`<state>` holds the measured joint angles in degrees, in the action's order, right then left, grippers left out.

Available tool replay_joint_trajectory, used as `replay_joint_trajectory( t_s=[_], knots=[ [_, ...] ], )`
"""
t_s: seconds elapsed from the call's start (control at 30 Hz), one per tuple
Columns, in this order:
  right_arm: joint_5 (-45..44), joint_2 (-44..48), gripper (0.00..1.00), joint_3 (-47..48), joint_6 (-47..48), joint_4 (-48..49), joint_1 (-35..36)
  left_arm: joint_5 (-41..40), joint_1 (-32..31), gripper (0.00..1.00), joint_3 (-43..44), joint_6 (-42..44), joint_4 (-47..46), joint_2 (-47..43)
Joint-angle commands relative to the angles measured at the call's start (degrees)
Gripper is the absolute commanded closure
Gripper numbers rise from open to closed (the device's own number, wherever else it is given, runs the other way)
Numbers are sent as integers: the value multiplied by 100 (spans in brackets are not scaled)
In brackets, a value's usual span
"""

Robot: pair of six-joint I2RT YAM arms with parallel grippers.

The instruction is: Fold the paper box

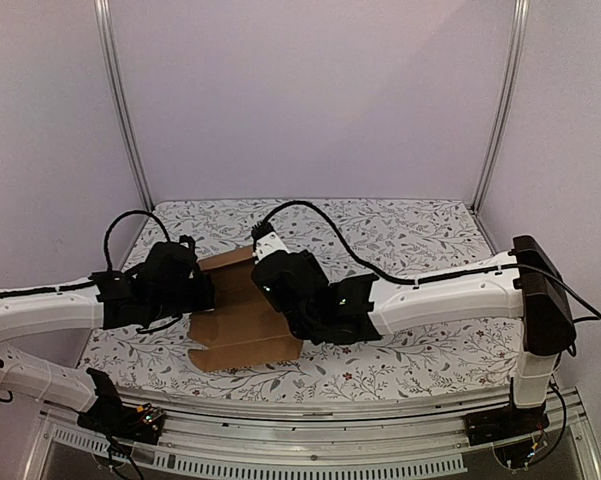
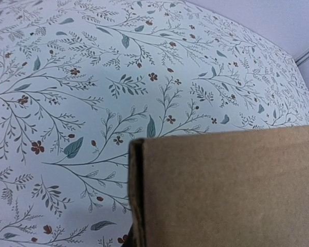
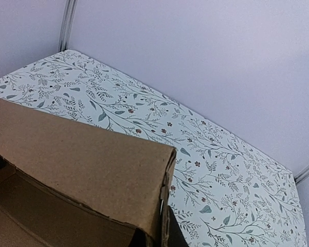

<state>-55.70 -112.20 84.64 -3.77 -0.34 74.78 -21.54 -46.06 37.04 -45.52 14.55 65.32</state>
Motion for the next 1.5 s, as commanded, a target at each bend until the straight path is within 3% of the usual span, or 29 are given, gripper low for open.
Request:
replay_joint_trajectory(
  t_s=[0.0,0.17,0.37,0.9,1.2,1.47],
  knots=[
    [181,-253,100,157,75,385,177,211,-25,100,207,-2,-273,60],
    [119,-276,100,158,113,456,220,250,-25,100,223,-43,-271,113],
    [90,-259,100,111,105,449,218,301,-30,87,242,-67,-264,130],
    [94,-249,100,58,315,428,77,674,-39,39,61,-62,9,-347],
    [689,-104,100,-211,113,325,-234,802,-34,28,94,293,892,-1115],
    [1751,175,100,-764,-79,374,-677,835,-17,23,92,622,1508,-1785]
  ],
)
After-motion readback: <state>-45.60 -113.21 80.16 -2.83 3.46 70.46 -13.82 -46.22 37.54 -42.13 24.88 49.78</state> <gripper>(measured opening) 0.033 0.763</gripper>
